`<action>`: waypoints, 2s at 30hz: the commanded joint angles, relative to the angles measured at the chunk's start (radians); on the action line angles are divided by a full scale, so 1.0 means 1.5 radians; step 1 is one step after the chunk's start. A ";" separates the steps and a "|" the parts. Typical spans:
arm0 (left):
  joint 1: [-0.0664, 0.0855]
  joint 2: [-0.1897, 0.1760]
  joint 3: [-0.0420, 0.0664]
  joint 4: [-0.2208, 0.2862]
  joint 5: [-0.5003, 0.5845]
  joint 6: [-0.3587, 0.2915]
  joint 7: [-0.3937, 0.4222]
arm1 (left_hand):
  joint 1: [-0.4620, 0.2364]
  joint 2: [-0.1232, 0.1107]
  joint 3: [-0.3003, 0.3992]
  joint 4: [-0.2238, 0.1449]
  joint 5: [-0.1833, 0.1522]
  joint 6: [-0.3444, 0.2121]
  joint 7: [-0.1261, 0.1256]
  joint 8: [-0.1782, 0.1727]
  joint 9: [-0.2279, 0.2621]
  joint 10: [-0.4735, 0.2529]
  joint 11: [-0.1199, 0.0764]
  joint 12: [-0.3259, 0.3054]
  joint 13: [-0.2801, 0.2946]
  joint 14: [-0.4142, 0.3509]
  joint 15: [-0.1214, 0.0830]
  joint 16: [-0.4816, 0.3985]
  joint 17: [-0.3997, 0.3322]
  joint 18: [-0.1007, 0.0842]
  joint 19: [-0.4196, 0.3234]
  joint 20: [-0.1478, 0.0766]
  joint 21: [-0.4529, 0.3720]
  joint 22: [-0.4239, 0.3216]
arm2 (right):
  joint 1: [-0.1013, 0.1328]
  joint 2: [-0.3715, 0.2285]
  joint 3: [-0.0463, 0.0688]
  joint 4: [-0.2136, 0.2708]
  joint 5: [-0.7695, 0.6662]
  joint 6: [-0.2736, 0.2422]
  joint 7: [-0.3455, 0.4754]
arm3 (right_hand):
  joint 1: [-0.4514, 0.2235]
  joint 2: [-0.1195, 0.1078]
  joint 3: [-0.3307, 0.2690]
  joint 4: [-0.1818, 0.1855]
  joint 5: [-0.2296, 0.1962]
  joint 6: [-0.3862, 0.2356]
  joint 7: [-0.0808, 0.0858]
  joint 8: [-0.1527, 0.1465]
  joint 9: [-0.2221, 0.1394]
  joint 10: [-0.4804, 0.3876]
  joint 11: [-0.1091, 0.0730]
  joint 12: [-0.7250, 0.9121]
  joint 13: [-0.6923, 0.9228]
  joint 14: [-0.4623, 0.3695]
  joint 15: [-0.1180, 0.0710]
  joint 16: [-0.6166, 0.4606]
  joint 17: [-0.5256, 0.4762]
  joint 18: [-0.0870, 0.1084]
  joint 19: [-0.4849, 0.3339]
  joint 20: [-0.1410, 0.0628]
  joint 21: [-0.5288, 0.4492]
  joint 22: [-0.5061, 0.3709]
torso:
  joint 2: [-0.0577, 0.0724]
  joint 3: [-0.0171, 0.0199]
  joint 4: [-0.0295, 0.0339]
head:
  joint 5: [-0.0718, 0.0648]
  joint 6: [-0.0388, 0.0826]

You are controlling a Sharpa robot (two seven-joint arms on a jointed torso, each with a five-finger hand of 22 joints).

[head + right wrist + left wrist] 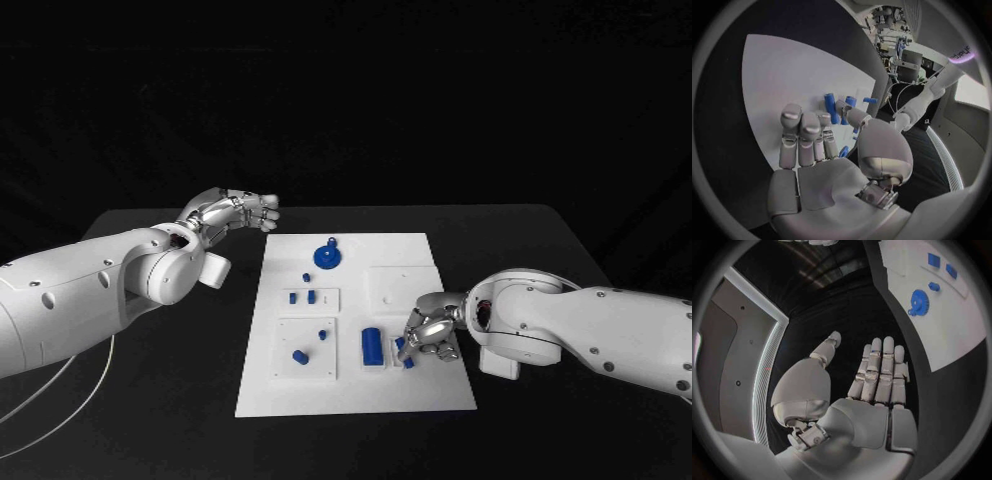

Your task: Assemble the parts on the task board

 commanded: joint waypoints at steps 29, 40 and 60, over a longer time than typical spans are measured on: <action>0.000 -0.002 0.000 0.003 0.004 0.011 0.001 | -0.009 0.003 -0.002 0.008 -0.002 -0.003 0.000 0.003 -0.001 -0.005 -0.002 -0.001 0.000 0.001 0.001 -0.005 0.003 0.011 0.001 0.002 -0.006 0.002 | -0.002 0.004 0.000 0.000 0.011 -0.002 0.009 | -0.123 -0.012 -0.161 0.025 0.002 0.001 -0.001 0.002 0.000 0.002 -0.004 0.000 0.005 -0.003 -0.007 0.001 0.000 0.020 -0.006 -0.008 0.004 -0.001 | 0.000 -0.0004 0.0004 | 0.006 -0.001; 0.000 -0.004 0.000 0.003 0.004 0.011 0.001 | -0.009 0.003 -0.001 0.008 -0.001 -0.004 0.000 0.003 -0.002 -0.005 -0.002 -0.001 0.000 0.002 0.001 -0.006 0.004 0.011 0.001 0.002 -0.006 0.002 | -0.002 -0.009 0.000 0.001 0.007 0.063 0.009 | -0.089 -0.035 -0.212 -0.056 0.002 -0.002 0.000 0.000 0.000 -0.002 -0.003 -0.003 0.006 -0.005 -0.006 -0.001 -0.001 0.020 -0.012 -0.011 0.003 -0.004 | 0.000 0.0002 -0.0005 | 0.007 -0.002; 0.000 -0.003 0.000 0.003 0.003 0.012 0.000 | -0.008 0.003 -0.001 0.008 -0.001 -0.004 0.000 0.003 -0.002 -0.005 -0.002 -0.001 0.000 0.002 0.001 -0.007 0.005 0.012 0.001 0.002 -0.007 0.002 | -0.006 -0.007 0.000 -0.006 -0.003 0.045 0.006 | -0.076 -0.006 -0.238 -0.043 0.002 0.001 -0.001 -0.002 -0.003 0.000 -0.003 -0.005 0.005 -0.005 -0.007 -0.002 -0.002 0.020 -0.011 -0.008 0.001 -0.009 | 0.000 0.0003 0.0000 | 0.007 -0.005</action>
